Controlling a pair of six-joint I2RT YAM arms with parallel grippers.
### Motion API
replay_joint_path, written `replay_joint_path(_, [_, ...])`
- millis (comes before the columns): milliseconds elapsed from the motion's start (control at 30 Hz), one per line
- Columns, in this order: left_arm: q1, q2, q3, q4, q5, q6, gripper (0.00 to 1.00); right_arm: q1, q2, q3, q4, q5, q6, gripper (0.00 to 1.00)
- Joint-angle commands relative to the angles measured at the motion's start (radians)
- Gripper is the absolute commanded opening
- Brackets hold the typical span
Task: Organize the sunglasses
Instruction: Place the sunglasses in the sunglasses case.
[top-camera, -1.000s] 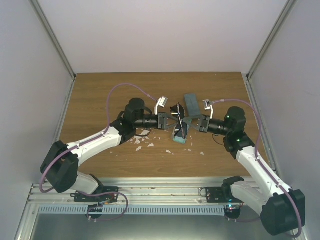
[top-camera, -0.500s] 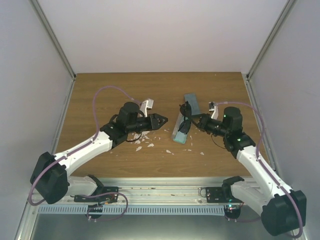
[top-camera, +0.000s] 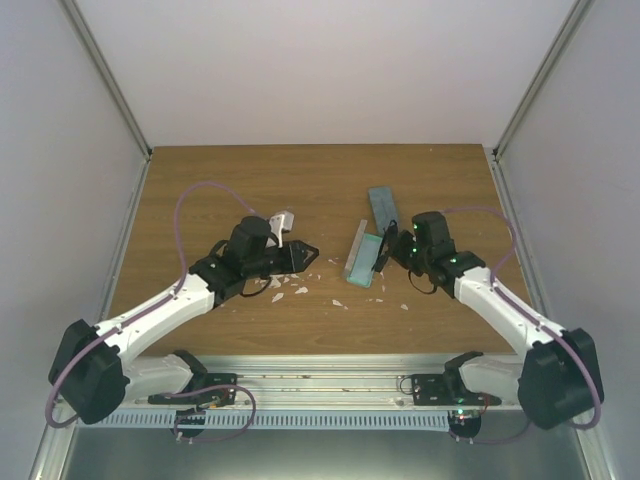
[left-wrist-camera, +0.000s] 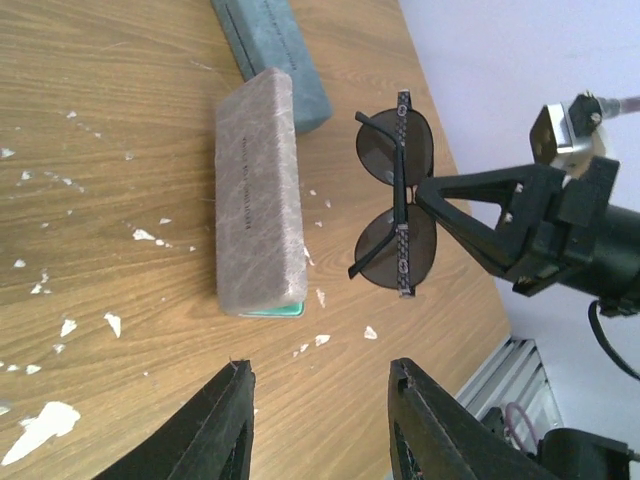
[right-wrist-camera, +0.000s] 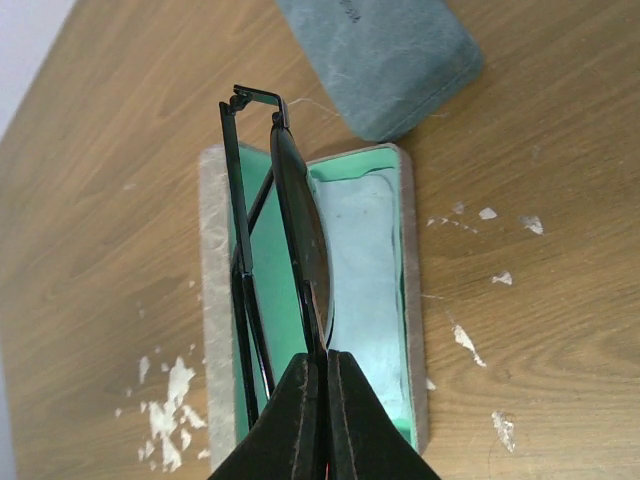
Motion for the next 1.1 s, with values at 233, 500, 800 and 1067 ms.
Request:
replay_joint_path(233, [0.035,-0.062,-0.051,-0.023,0.006,0.066,0.39,0.087,0.201,0.111,-0.038,0.136,0.075,0.01])
replay_joint_path(500, [0.057,-0.062,-0.068,-0.015,0.024,0.073,0.39,0.115,0.297,0.164,-0.083,0.166,0.098,0.0])
replay_joint_path(800, [0.073,-0.053,-0.078,-0.008,0.035,0.07,0.39,0.118,0.359,0.185,-0.101,0.166,0.089,0.01])
replay_joint_path(1067, [0.079,-0.048,-0.083,-0.005,0.037,0.069,0.39,0.118,0.399,0.208,-0.128,0.158,0.079,0.01])
